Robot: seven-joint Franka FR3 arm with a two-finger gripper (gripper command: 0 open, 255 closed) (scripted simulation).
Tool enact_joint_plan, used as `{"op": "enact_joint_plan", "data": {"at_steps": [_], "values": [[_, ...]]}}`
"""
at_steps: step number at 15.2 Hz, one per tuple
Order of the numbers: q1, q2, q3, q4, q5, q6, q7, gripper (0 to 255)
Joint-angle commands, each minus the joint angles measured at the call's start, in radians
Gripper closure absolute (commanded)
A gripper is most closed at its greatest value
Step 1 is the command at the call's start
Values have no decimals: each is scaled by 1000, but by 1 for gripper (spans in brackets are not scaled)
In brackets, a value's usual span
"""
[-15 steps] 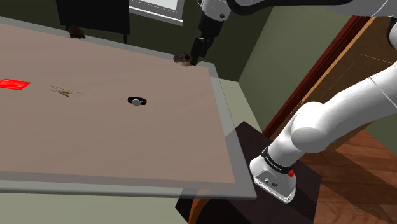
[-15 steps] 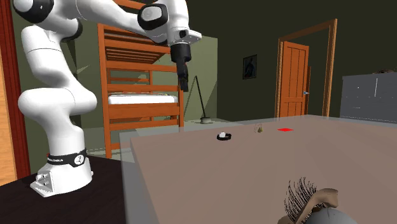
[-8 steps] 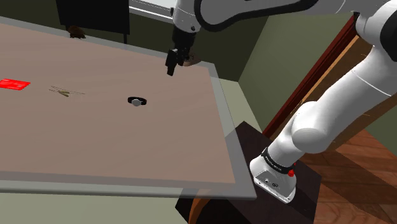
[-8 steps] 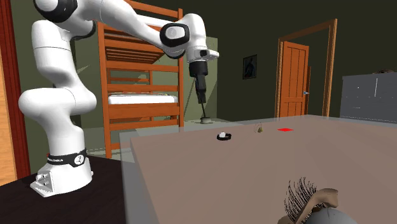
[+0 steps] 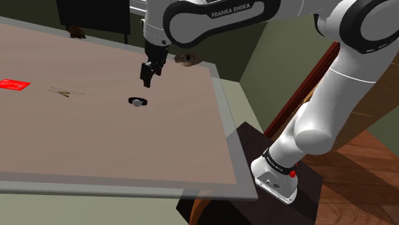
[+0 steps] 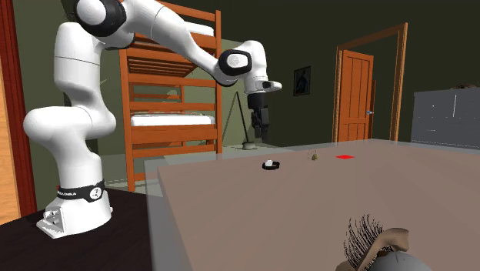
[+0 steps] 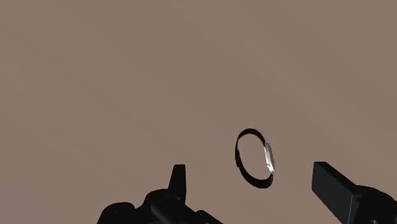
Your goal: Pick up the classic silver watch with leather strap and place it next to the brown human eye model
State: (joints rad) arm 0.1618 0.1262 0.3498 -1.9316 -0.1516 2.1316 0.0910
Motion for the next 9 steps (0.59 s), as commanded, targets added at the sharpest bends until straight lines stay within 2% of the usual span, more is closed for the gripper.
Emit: {"op": "enact_joint_plan", "data": {"at_steps": [1, 6, 9], "values": [[24, 82, 10, 64, -40, 6, 28, 0], [93, 268, 13, 229, -122, 0, 70, 0], [97, 286, 8, 226, -131, 20, 74, 0]]}}
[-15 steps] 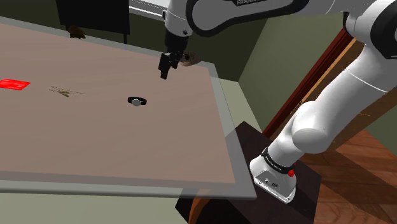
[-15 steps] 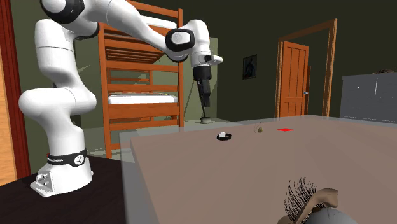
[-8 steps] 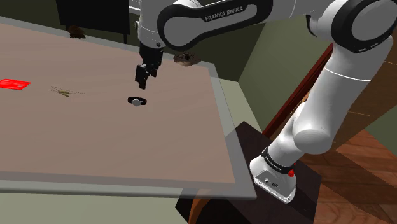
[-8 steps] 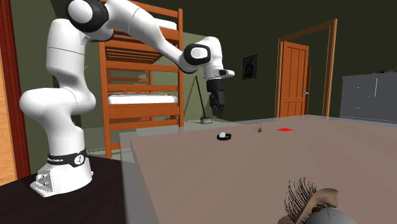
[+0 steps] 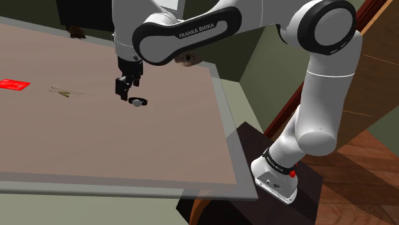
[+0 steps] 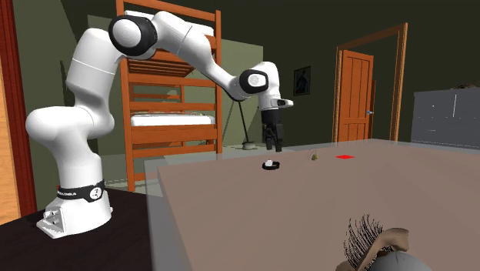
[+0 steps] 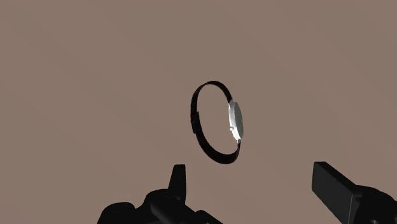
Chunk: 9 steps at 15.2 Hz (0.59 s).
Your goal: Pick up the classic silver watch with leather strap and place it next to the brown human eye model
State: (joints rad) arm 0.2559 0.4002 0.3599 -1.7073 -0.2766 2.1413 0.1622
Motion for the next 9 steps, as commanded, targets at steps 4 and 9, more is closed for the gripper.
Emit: {"op": "enact_joint_plan", "data": {"at_steps": [4, 9], "values": [[5, 40, -10, -13, -20, 50, 12, 0], [6, 51, -13, -17, -26, 65, 16, 0]]}}
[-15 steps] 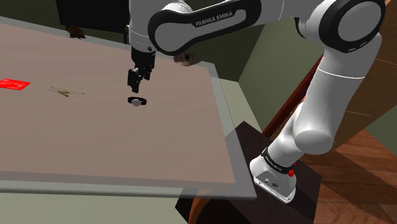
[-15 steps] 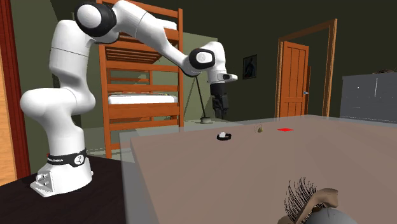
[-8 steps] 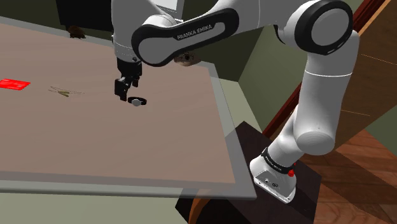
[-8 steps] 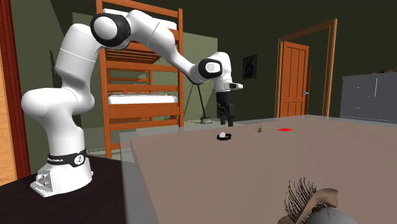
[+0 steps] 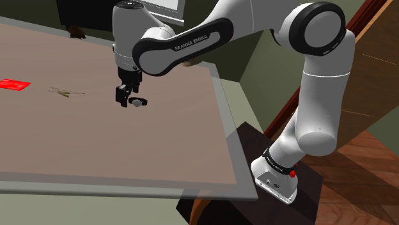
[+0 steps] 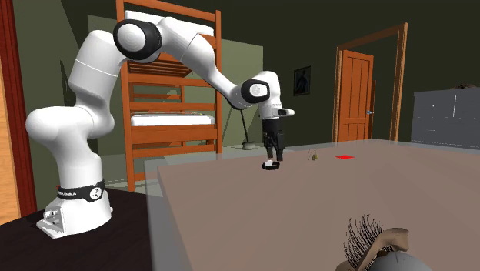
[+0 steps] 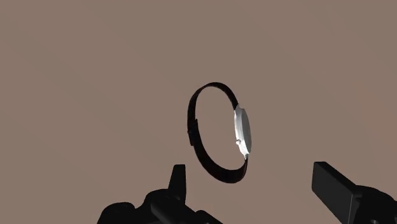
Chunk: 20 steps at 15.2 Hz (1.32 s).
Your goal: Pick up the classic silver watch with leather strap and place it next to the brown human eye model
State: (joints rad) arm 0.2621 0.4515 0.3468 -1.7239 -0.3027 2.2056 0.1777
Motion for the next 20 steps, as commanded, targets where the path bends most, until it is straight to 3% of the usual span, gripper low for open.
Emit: {"op": "enact_joint_plan", "data": {"at_steps": [1, 4, 5, 14, 20], "values": [[0, 0, 0, 0, 0, 1, 0, 0], [0, 0, 0, 0, 0, 1, 0, 0], [0, 0, 0, 0, 0, 1, 0, 255], [0, 0, 0, 0, 0, 1, 0, 255], [-5, -35, 10, 31, 21, -63, -18, 255]]}}
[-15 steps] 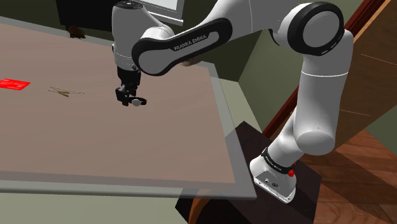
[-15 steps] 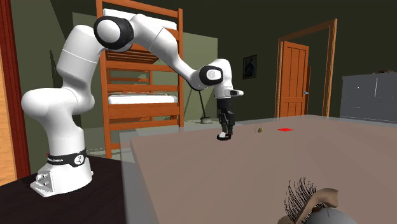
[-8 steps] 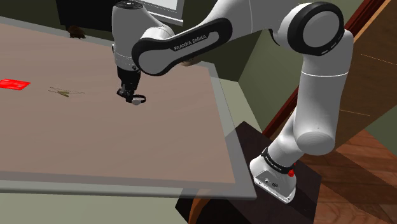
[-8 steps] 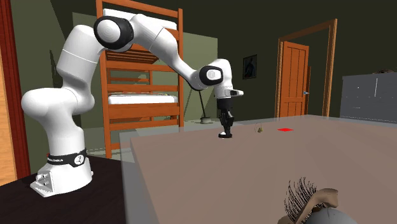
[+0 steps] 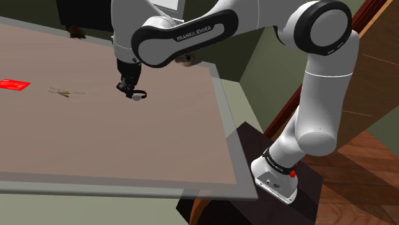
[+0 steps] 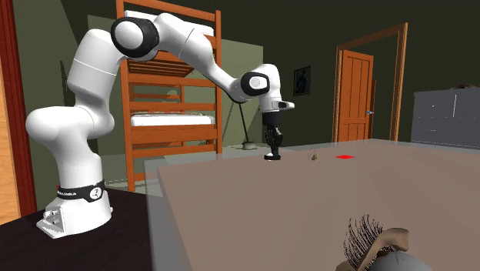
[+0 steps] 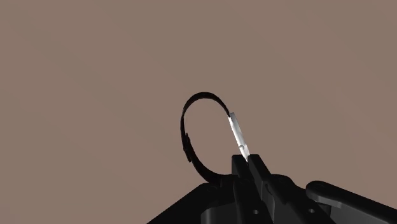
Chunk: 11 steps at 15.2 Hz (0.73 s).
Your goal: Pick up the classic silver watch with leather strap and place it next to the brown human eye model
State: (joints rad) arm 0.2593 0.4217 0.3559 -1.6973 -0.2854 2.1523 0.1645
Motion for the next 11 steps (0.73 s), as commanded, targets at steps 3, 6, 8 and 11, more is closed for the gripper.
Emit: {"op": "enact_joint_plan", "data": {"at_steps": [3, 6, 8, 11], "values": [[-4, -21, 5, 23, 13, -42, -13, 255], [-5, -34, 9, 45, 22, -76, -21, 255], [-6, -43, 11, 60, 27, -99, -26, 255], [-6, -53, 14, 85, 34, -134, -34, 255]]}}
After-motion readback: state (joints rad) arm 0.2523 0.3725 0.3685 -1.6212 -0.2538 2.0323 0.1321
